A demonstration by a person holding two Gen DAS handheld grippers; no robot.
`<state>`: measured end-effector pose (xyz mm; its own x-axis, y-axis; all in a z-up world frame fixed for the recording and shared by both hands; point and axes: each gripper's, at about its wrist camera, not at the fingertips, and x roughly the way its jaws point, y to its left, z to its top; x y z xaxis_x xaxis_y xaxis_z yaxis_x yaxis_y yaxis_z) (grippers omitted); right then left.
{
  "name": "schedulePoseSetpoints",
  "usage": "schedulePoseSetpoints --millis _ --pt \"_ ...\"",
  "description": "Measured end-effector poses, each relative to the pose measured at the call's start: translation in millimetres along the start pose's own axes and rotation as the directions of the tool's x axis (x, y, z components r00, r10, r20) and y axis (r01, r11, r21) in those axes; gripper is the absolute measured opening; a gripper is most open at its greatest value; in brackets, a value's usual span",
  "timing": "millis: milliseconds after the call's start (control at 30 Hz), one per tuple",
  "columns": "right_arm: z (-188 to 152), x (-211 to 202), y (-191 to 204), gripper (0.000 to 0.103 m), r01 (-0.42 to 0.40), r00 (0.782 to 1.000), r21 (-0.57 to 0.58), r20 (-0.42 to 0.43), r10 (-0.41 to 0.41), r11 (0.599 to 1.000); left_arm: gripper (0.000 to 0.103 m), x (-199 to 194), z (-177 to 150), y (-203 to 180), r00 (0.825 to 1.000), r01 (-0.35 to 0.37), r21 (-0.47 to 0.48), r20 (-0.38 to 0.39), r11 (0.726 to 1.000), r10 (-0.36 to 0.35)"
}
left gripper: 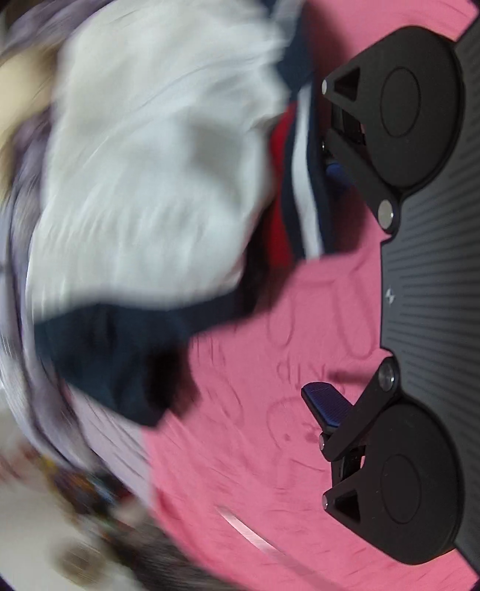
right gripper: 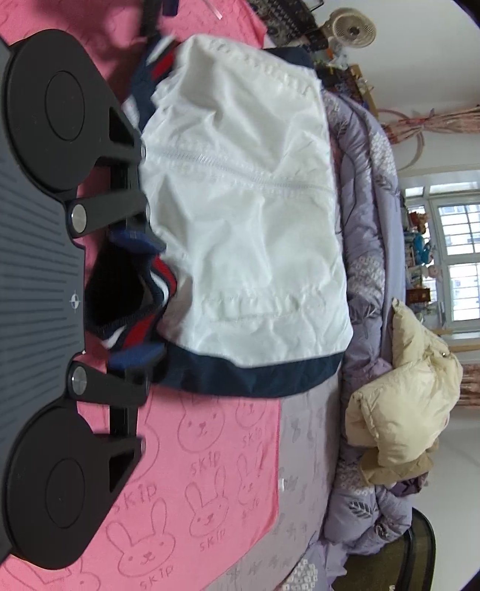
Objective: Fold clothes
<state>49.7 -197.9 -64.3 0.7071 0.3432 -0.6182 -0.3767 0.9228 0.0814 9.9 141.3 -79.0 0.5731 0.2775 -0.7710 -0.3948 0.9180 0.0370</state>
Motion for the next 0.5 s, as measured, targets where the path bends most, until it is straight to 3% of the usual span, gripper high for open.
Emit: schedulePoseSetpoints --millis 100,167,267,333,433,467,500 --pt "-7.7 -1.6 -4.1 0.073 0.018 1.000 -0.012 0.002 -0.018 1.000 0.103 1.5 8.9 17.6 0.999 0.051 -0.116 -0.013 0.992 -0.053" --pt "-11.1 -2.6 -5.9 0.080 0.056 0.998 -0.039 0.006 -0.056 0.998 0.103 1.4 12.2 18.0 1.000 0.014 -0.097 -0.007 0.995 -0.015" --pt "-16.5 -4.1 -8.5 0.081 0.158 0.987 -0.059 0.027 -0.157 0.986 0.103 -1.9 15.0 12.6 0.999 -0.036 -0.058 0.027 0.998 0.037" --pt "-16.9 -3.7 -15.7 0.081 0.183 0.983 -0.045 0.034 -0.181 0.982 0.103 -1.0 15.0 6.8 0.997 -0.071 -0.027 0.034 0.997 0.072" --pt "-16.7 -1.0 -20.8 0.077 0.319 0.947 -0.029 0.052 -0.318 0.947 0.103 10.9 10.2 -0.2 0.990 -0.137 0.021 0.043 0.990 0.136" --pt "-17.1 0.0 -24.0 0.077 0.336 0.941 -0.028 0.051 -0.334 0.941 0.103 13.6 6.6 -3.1 0.988 -0.149 0.021 0.037 0.989 0.148" --pt "-17.3 0.4 -26.7 0.077 0.300 0.954 -0.027 0.030 -0.299 0.954 0.103 15.3 2.8 -5.0 0.988 -0.149 0.014 0.041 0.989 0.148"
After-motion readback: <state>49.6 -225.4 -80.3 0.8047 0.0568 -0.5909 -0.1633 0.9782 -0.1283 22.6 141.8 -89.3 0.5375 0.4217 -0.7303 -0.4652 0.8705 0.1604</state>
